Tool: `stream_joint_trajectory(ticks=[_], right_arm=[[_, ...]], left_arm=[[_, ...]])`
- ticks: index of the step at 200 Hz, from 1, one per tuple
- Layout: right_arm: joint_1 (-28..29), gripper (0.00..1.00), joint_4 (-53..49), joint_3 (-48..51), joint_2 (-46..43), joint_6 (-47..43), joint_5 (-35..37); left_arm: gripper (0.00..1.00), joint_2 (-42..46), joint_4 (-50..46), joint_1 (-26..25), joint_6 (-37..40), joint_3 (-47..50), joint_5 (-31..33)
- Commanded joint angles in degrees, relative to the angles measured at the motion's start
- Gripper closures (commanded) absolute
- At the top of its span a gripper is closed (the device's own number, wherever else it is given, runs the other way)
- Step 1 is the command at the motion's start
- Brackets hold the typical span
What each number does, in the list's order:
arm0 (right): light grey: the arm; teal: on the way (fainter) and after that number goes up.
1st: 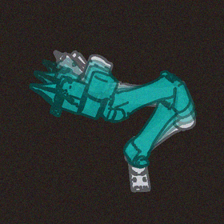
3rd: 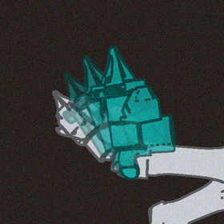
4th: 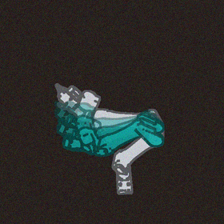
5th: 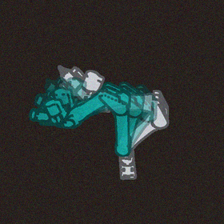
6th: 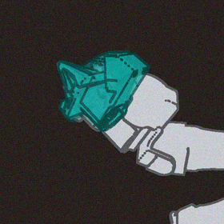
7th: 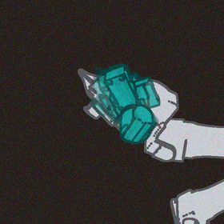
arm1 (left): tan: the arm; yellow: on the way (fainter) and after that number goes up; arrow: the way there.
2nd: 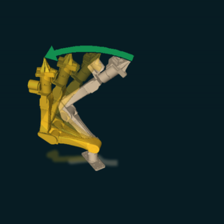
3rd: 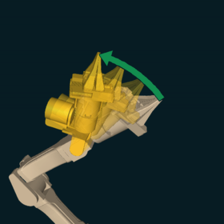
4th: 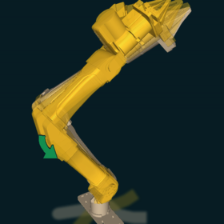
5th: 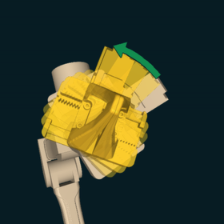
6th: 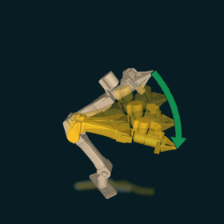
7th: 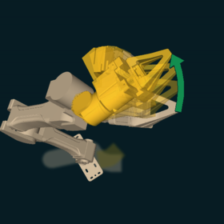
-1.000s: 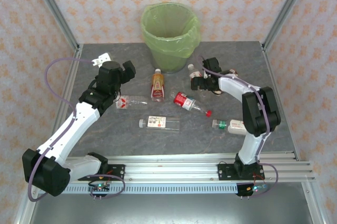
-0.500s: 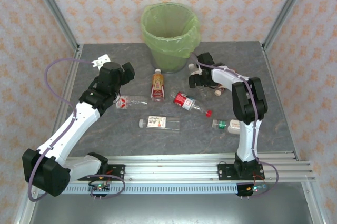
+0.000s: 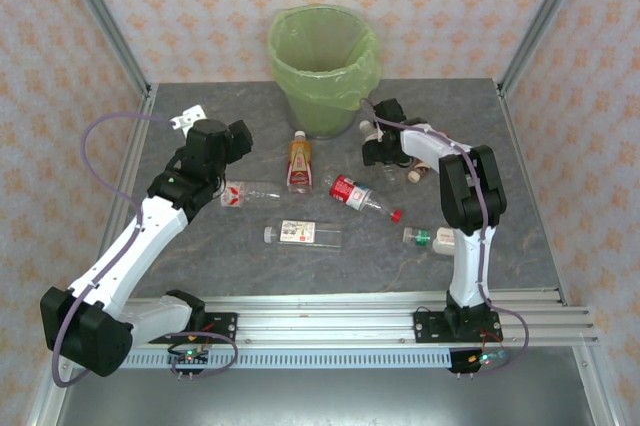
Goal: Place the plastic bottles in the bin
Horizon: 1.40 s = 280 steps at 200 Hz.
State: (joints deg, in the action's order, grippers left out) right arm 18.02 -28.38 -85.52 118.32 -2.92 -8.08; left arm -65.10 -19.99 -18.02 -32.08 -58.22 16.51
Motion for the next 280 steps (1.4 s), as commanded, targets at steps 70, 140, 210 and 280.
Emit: stream_joint_trajectory(ticks=[70,140,210,280], right_arm=[[0.35,0.42,10.15,11.35,-11.52,4.75,5.64],[0.39,0.44,13.68,15.58,-19.41,6.50,8.56],[0.35,0.45,18.77,18.12,-30.36,7.79,8.20],[0.35,0.46,20.12,15.20,-36.29,9.06,4.12]], left_arm=[[0.00,-0.35,-1.72,2.44,-3.38,1.81,3.20],[0.00,-0.29,-1.42,4.09,-4.13,2.31,1.51],[0.00,-0.29,0.36,5.27,-5.62,4.12,0.50],[0.00,-1.09,-0.14,5.77,-6.33,4.16,-0.08]])
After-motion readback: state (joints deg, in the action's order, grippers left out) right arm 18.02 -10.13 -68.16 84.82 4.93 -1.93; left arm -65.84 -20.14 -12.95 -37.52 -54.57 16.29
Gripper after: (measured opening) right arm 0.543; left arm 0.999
